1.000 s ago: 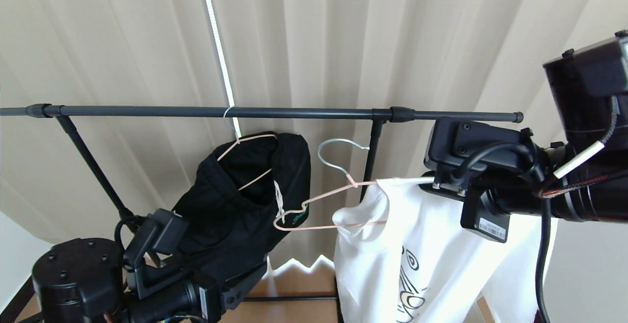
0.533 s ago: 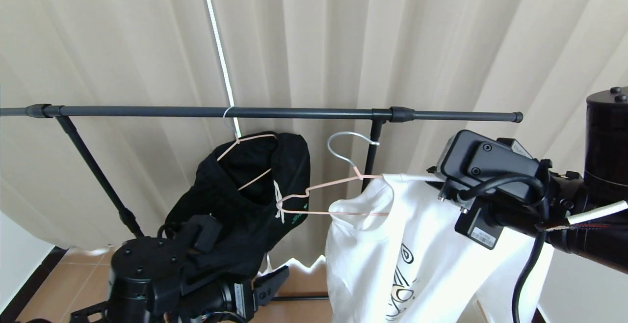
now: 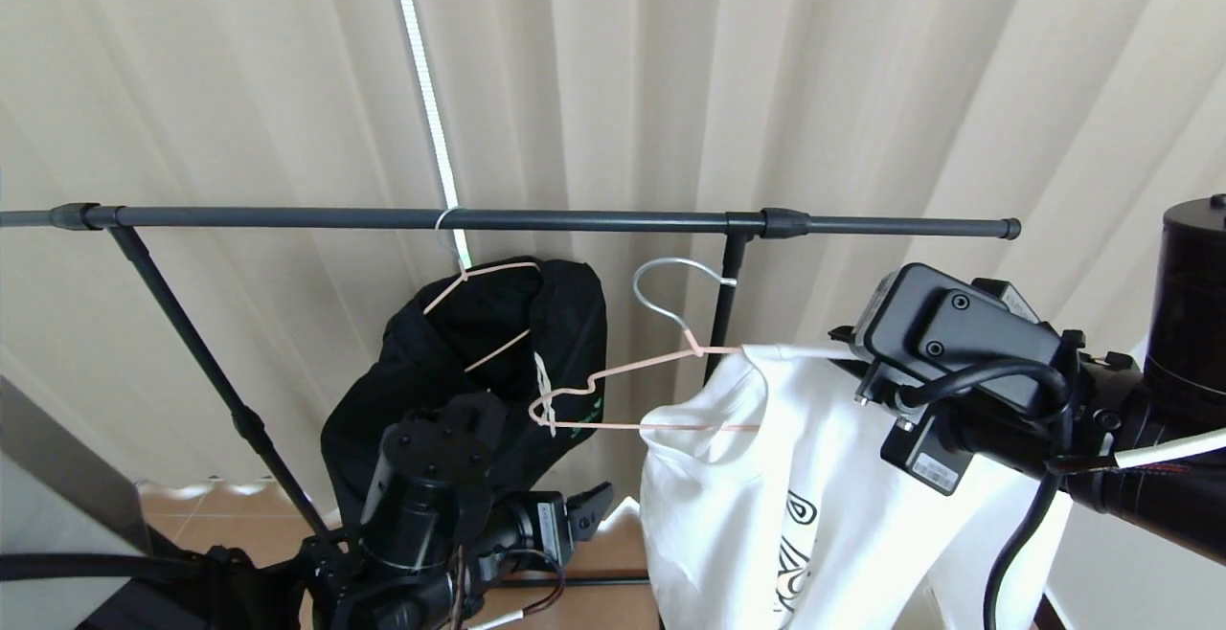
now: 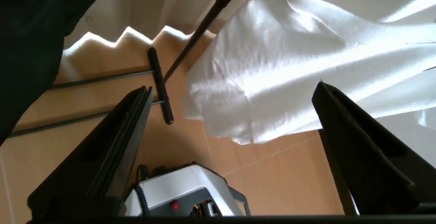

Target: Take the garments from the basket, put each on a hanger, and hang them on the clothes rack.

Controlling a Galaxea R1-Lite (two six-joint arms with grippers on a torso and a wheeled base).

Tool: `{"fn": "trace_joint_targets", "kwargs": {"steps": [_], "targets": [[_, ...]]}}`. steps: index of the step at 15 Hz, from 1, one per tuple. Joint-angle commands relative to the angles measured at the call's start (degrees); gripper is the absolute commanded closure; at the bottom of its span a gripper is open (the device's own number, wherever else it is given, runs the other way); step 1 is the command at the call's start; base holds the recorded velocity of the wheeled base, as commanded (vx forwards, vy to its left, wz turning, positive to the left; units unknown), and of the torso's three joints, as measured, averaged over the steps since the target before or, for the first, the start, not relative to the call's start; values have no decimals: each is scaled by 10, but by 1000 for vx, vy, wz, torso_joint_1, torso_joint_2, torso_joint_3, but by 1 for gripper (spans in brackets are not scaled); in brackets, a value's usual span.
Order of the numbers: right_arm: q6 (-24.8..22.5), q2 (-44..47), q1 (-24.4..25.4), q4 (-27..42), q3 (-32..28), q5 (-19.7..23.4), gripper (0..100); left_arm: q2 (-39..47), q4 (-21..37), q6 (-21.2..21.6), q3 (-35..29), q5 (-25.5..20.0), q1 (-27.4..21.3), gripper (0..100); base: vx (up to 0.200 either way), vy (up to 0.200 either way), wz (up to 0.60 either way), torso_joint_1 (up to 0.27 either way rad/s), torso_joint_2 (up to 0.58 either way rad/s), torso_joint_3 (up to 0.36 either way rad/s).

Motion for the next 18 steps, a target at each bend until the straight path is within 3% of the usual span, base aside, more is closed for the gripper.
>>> {"fn": "trace_joint_targets", "kwargs": {"steps": [1,11,18], "targets": [[0,0,6,-1,-1,0,100,23,14,-4,-45,14,-4,0,0,0,0,0,0,0],[10,-5,6,-1,-16,0,100,81,14,0,-139,130,-51,0,0,0,0,0,0,0],[11,-14,6,-1,-10,0,100,105,12,2,-158,183,-62,0,0,0,0,0,0,0]]}}
